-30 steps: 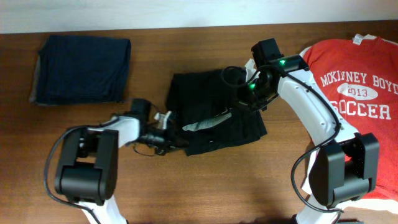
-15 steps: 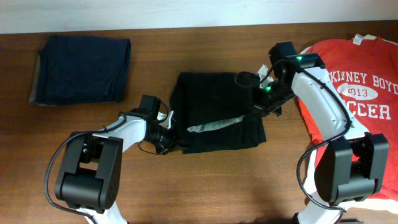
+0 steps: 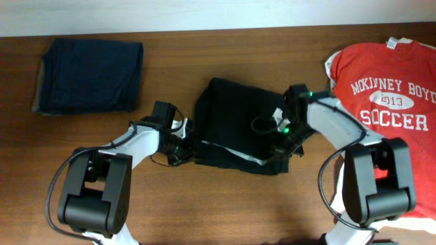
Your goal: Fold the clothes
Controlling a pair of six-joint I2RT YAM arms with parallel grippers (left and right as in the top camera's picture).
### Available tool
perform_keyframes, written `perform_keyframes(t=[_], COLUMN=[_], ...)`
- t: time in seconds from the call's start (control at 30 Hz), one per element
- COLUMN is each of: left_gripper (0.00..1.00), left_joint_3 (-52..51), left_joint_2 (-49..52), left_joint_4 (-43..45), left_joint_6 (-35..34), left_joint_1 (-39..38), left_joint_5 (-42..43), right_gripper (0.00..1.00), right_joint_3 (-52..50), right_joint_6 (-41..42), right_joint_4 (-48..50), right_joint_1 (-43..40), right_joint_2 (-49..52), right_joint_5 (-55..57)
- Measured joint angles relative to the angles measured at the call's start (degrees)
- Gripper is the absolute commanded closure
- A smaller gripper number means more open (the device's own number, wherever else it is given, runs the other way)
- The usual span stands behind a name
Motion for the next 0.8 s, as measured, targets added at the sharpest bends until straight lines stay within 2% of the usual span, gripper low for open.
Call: perform_keyframes(t=[0.1, 0.17, 0.23, 0.37, 0.47, 0.77, 0.8], left_gripper=[0.99, 0.72, 0.57, 0.55, 0.55, 0.56, 0.60], left_joint_3=[2.2, 3.8, 4.8, 4.8, 4.8, 4.8, 4.8], left_joint_2=[-5.7, -10.2, -11.3, -10.9, -6.1, -3.6, -3.6], left_joint_4=[-3.3, -0.3, 4.9, 7.1, 8.3, 8.2, 7.7], left_joint_6=[0.0, 0.7, 6.4, 13.2, 17.2, 19.2, 19.2], left_joint_1=[0.2, 0.3, -0.3, -6.3, -7.5, -8.2, -8.2], left_joint_5=[-13.9, -17.2, -17.6, -17.2, -17.2, -17.2, -17.2], right_gripper=[0.96, 0.96, 0.95, 0.96, 0.96, 0.96, 0.96], right_joint_3=[-3.3, -3.3, -3.3, -3.4, -3.4, -3.4, -3.4], right_joint_6=[1.2, 1.6, 1.9, 1.9, 2.0, 2.0, 2.0], right_joint_4=[3.5, 3.9, 4.3, 4.3, 4.4, 4.6, 4.7], right_joint_1=[0.1, 0.1, 0.1, 0.1, 0.1, 0.1, 0.1], right_joint_2=[0.0, 0.0, 0.0, 0.0, 0.0, 0.0, 0.0], right_joint_5=[1.5, 1.6, 1.6, 1.6, 1.6, 1.6, 1.6])
